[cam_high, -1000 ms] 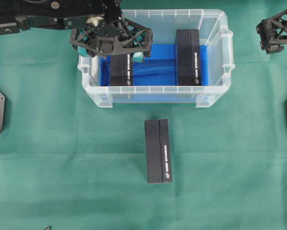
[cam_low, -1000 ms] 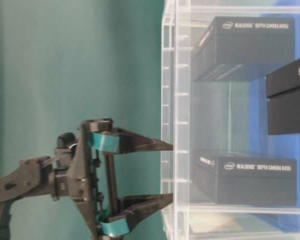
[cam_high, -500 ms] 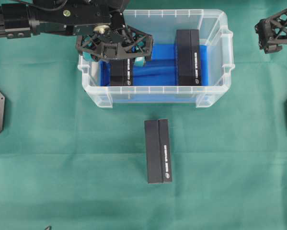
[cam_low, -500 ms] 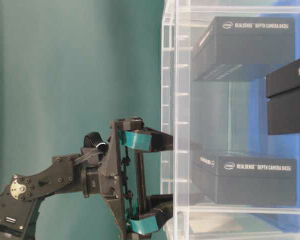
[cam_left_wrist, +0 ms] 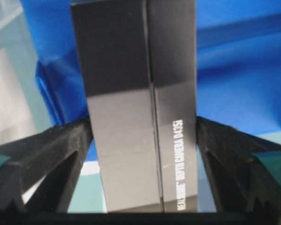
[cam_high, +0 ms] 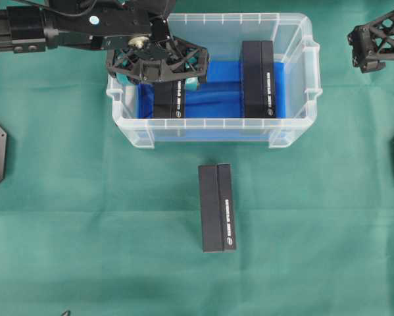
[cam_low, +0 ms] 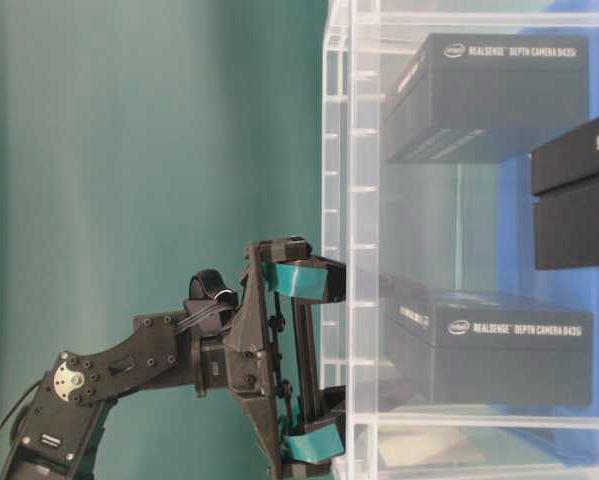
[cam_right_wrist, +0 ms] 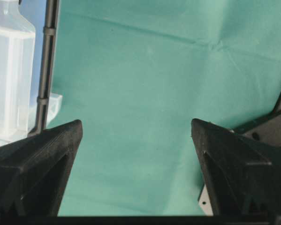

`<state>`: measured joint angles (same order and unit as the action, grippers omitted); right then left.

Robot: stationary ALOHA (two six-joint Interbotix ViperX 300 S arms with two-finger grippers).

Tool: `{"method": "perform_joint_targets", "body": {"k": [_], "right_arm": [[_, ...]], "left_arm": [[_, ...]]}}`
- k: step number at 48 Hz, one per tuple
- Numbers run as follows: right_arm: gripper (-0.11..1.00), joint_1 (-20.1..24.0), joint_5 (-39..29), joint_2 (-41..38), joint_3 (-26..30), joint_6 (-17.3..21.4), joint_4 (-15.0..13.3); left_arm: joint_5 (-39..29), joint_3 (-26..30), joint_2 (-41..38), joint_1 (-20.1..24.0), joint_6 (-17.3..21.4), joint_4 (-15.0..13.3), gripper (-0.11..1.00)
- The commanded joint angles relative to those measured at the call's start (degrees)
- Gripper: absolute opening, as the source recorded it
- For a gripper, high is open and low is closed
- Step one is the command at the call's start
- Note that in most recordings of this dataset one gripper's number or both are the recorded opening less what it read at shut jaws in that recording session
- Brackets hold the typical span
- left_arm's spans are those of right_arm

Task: Take out the box from the case.
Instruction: 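Lower the left gripper and close it on the left box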

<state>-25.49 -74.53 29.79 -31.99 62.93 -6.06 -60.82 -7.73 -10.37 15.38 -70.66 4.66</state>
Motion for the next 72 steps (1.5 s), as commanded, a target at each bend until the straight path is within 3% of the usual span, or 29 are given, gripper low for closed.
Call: {"method": "perform_joint_targets", "body": {"k": [1, 23, 31, 56, 72], "right_arm": [[0.91, -0.1, 0.4, 0.5, 0.5, -0.1, -0.2], [0.91, -0.1, 0.4, 0.6, 0.5, -0.2, -0.2], [0.91, -0.2, 0.4, 0.6, 0.5, -0.2, -0.2], [0.91, -0.1, 0.4, 1.6, 0.2, -0.4, -0.1], [0.91, -0.1, 0.4, 1.6, 0.2, -0.4, -0.1]], "left_arm": [[-0.1, 0.1, 0.3, 0.4, 0.4, 0.2, 0.93], [-0.9, 1.1, 0.2, 0.4, 0.4, -0.7, 0.89], [-0.9, 1.7, 0.4, 0.1, 0.5, -0.8, 0.6], [-2.3, 2.0, 1.5, -0.3, 0.1, -0.8, 0.6], [-7.5, 6.8, 2.9, -0.4, 0.4, -0.8, 0.6]]}}
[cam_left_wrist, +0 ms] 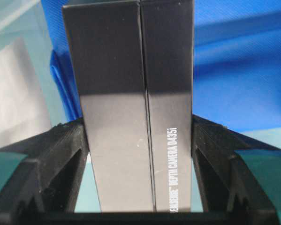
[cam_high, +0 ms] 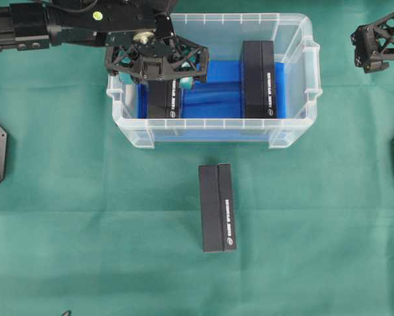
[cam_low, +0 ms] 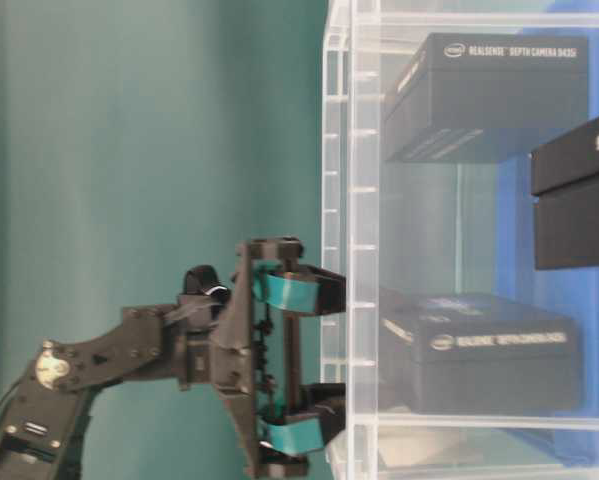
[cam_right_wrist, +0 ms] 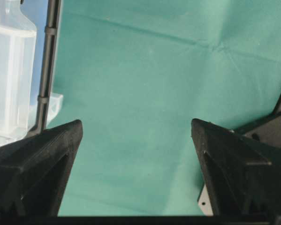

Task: Take out the box from the case.
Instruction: 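Lower the left gripper and close it on the left box, then lift the left box up out of the case with the left gripper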

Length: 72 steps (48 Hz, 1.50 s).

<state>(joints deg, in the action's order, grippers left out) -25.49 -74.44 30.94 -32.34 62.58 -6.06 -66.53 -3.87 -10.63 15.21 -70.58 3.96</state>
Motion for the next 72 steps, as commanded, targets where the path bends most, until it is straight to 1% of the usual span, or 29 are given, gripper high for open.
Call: {"method": "perform_joint_targets", "body": {"k": [1, 15, 28, 35, 47, 56, 72], "right_arm": [[0.91, -0.1, 0.3, 0.4, 0.5, 0.0, -0.1], [0.91, -0.1, 0.2, 0.4, 0.5, -0.1, -0.1], [0.91, -0.1, 0.3, 0.5, 0.5, -0.1, -0.1], [0.91, -0.1, 0.3, 0.4, 0.6, -0.2, -0.2], [0.91, -0.1, 0.3, 0.4, 0.5, -0.2, -0.2], [0.91, -0.2, 0.3, 0.4, 0.6, -0.1, -0.1], [0.91, -0.1, 0.3, 0.4, 0.5, 0.0, -0.2]], "left_arm": [[-2.4, 3.2, 3.2, -0.4, 0.3, -0.1, 0.6], [-7.5, 9.1, 3.7, -1.2, 0.2, -0.1, 0.6], [-15.9, 15.7, 5.9, -1.2, -0.1, -0.1, 0.6], [-19.2, 19.2, 7.0, -1.2, -0.2, -0.1, 0.6], [-26.5, 25.7, 7.3, -1.2, -0.8, -0.1, 0.6], [-27.7, 27.4, 7.3, -1.2, -0.8, 0.0, 0.6], [-27.8, 27.2, 7.3, -1.2, -0.8, 0.0, 0.6]]}}
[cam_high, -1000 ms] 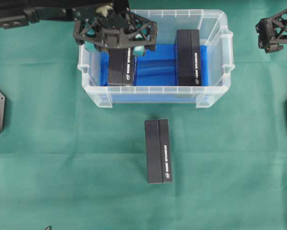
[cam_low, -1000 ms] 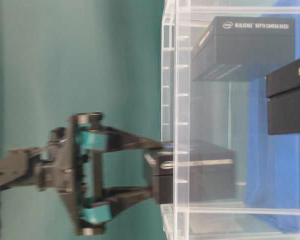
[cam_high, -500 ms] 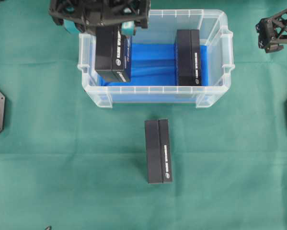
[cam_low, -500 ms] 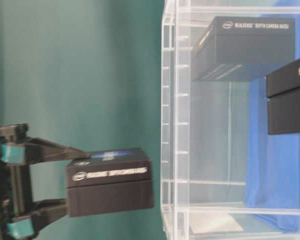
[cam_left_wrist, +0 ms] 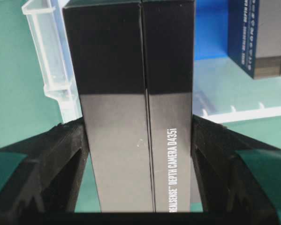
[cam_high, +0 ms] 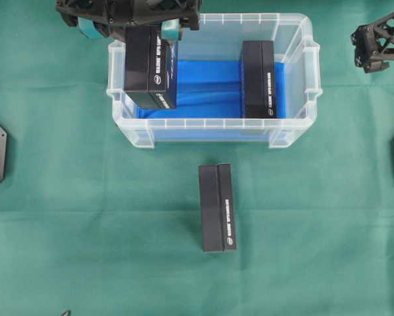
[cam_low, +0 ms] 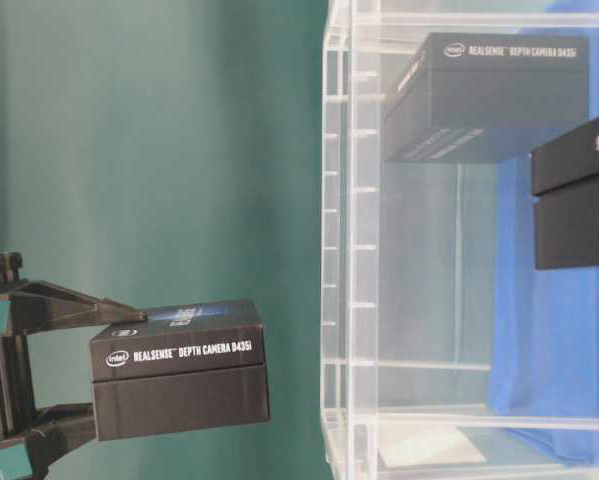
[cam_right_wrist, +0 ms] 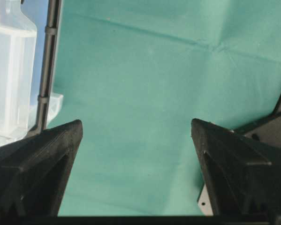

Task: Take out the box from the case.
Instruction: 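Lift the left box up out of the case with the left gripper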

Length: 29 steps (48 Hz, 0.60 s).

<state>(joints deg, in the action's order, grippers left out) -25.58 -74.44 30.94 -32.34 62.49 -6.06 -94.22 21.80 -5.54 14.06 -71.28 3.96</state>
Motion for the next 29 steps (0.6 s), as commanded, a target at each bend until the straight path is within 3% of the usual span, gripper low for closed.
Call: {"method": "perform_joint_targets", "body": {"k": [1, 29], "right_arm": [[0.91, 0.0, 0.3, 0.4, 0.6, 0.1, -0.2], [0.91, 0.0, 0.3, 0.4, 0.5, 0.0, -0.2]], "left_arm": [[-0.1, 1.5, 2.2, -0.1, -0.1, -0.1, 0.6], [0.0, 1.3, 2.4, -0.1, -0.1, 0.0, 0.6]]}}
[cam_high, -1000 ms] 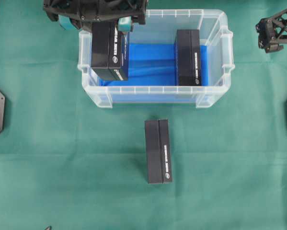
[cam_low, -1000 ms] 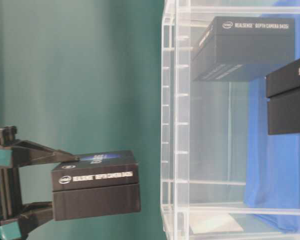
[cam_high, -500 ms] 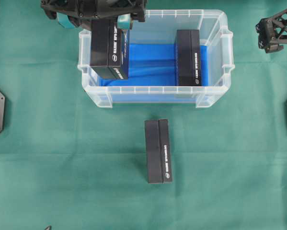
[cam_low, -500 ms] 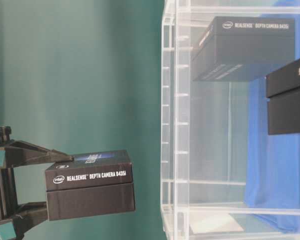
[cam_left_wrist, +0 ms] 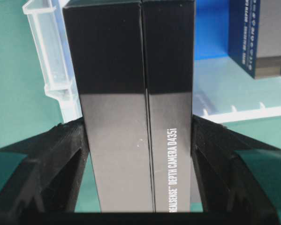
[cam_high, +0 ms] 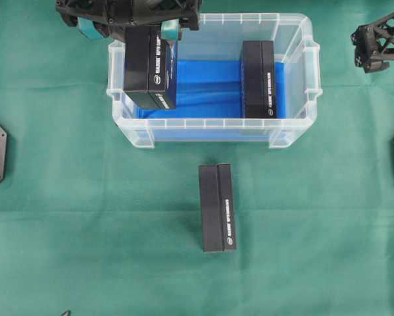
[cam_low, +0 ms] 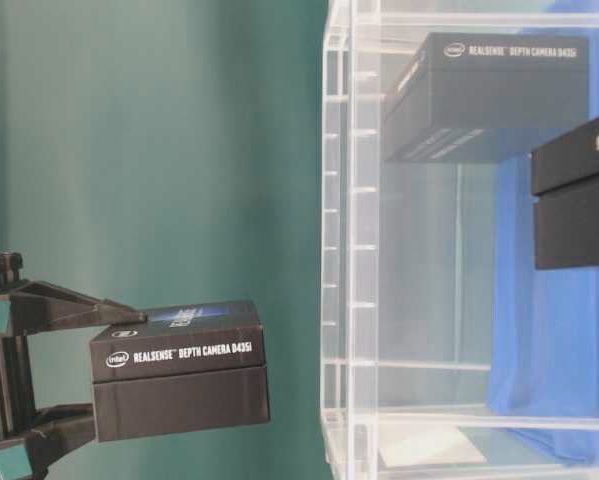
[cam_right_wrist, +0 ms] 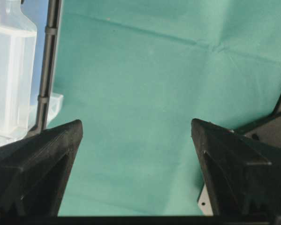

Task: Take out the box from the case.
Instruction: 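Lift the left box up out of the case with the left gripper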

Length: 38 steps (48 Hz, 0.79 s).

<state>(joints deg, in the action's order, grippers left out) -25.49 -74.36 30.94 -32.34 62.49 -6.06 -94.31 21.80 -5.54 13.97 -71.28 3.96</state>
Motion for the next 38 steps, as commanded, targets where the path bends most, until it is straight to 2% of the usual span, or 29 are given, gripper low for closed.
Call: {"method": "perform_joint_targets", "body": {"k": [1, 38], "right_arm": [[0.91, -0.1, 0.2, 0.5, 0.5, 0.0, -0.1], [0.91, -0.1, 0.2, 0.4, 0.6, 0.0, -0.1]], "left_arm": [[0.1, 1.2, 2.4, -0.1, -0.1, 0.0, 0.6], [0.1, 1.3, 2.4, -0.5, -0.4, 0.0, 0.6]]}}
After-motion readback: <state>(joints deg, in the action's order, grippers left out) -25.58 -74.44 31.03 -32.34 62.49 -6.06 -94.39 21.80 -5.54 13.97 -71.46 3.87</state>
